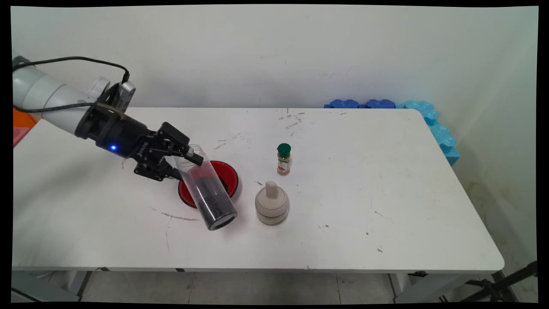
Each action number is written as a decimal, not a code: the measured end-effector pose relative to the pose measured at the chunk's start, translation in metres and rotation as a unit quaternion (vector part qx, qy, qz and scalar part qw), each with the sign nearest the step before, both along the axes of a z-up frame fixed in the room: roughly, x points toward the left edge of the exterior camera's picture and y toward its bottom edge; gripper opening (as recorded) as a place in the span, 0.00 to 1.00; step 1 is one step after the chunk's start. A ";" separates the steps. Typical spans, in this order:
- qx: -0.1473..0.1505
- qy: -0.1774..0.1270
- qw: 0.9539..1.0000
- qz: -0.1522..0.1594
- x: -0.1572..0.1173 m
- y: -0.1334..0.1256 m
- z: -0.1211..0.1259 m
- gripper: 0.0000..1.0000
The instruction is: Pour the black seasoning powder in the red bowl
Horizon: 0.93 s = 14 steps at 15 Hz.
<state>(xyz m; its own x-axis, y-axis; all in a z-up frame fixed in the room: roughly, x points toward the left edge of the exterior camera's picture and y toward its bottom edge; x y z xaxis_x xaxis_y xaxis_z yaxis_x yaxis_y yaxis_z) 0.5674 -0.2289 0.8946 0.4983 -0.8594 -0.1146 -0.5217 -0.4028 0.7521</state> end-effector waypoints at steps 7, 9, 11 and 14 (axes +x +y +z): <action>0.045 0.048 0.997 0.041 0.005 -0.005 -0.007 0.00; 0.058 0.061 0.995 0.051 0.005 -0.008 -0.010 0.00; 0.069 0.072 0.993 0.059 0.004 -0.010 -0.013 0.00; 0.085 0.090 0.990 0.072 0.003 -0.016 -0.017 0.00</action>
